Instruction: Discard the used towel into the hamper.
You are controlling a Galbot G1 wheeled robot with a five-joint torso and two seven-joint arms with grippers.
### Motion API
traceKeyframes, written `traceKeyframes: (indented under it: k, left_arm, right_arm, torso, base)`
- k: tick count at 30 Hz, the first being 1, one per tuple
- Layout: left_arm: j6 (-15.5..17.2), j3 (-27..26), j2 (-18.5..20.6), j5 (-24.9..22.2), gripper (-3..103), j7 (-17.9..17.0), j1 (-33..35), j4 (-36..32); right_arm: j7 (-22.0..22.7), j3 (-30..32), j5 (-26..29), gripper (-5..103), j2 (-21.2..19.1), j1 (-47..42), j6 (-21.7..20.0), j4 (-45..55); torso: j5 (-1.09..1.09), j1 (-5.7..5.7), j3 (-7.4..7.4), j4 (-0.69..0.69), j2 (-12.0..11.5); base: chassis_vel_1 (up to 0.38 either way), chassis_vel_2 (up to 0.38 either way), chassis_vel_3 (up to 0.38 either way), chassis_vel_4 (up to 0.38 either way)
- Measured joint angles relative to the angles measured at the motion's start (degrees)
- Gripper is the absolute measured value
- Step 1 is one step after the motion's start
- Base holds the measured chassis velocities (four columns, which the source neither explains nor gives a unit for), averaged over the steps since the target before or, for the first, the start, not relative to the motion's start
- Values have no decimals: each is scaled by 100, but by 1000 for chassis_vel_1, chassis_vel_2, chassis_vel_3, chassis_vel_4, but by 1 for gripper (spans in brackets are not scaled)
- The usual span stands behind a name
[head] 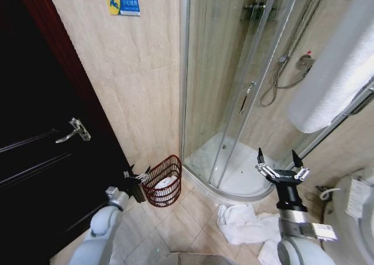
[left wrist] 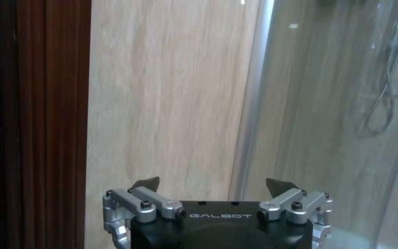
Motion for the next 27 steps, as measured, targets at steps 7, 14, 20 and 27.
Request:
traceKeyframes:
  k: [7,14,20,27]
  left_arm:
    - [55,-148,-637,10,100,-29,581,-1103]
    - [85,-38,-1028,202,100,-468,936,-2035]
    - [48,142,-980,423,100,-508,1161,-2475]
    - [34,423,-819,485,100,-676,1297,-2700]
  right_arm:
    - [-10,120,257,100,-140,76,-146,221]
    - [-52,86,363,100,-183,98,-184,324]
    - [-166,111,375,100,-214,96,-58,365]
    - [-252,76,678,100,-188,93,-25,404]
  torso:
    - [1,0,0,0,0]
    - [2,0,0,0,0]
    - [2,0,0,0,0]
    - [2,0,0,0,0]
  base:
    - [0,0,0,0]
    - [0,0,0,0]
    - [0,0,0,0]
    - [0,0,0,0]
